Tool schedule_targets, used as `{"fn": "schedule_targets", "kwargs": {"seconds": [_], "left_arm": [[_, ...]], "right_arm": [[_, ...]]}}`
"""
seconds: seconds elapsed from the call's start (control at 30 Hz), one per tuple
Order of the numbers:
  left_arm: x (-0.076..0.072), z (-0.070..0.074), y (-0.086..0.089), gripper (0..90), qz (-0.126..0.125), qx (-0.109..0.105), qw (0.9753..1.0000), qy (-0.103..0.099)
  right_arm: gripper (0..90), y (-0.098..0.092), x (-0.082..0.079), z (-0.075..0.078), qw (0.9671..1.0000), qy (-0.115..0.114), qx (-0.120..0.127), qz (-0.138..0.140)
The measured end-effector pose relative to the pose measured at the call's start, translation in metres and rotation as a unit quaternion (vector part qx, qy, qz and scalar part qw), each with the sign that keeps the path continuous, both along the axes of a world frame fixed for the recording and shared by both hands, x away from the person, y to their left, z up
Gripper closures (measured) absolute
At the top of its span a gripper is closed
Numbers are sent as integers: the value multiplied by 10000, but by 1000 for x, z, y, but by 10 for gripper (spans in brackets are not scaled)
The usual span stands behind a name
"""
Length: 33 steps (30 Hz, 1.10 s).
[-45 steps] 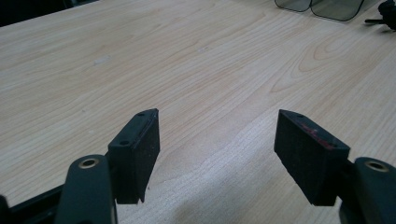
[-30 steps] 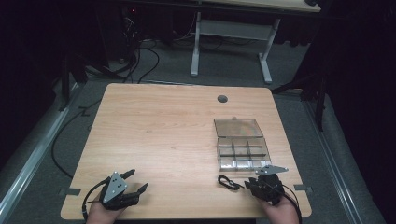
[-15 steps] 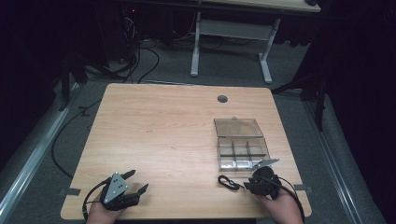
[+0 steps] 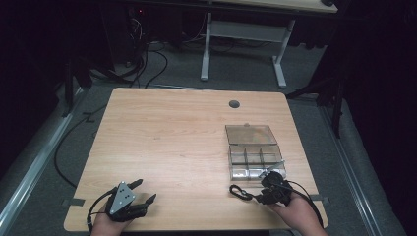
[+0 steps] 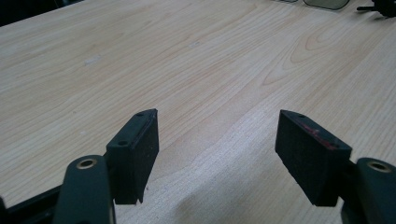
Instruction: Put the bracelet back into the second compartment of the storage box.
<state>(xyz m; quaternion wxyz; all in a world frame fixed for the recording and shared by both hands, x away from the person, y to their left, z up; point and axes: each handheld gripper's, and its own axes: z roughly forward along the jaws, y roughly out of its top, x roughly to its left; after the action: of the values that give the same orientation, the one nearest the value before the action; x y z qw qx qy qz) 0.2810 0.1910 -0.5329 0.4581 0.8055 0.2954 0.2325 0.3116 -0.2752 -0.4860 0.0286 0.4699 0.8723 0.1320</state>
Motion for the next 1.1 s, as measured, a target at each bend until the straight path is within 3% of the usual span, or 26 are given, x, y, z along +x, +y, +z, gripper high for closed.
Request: {"fn": "schedule_targets", "kwargs": {"seconds": [0.3, 0.6, 0.83, 1.1], "left_arm": [[0, 0, 0, 309, -6, 9, 10000, 2], [0, 0, 0, 309, -13, 12, 10000, 3], [0, 0, 0, 309, -17, 8, 10000, 10], [0, 0, 0, 309, -33, 12, 10000, 16]], "right_arm": [[535, 9, 5, 3, 9992, 268, -206, 218], [383, 24, 10, 4, 9976, 354, -276, 532], [358, 37, 15, 2, 9967, 374, -220, 686], [373, 58, 20, -2, 9952, 403, -326, 825]]}}
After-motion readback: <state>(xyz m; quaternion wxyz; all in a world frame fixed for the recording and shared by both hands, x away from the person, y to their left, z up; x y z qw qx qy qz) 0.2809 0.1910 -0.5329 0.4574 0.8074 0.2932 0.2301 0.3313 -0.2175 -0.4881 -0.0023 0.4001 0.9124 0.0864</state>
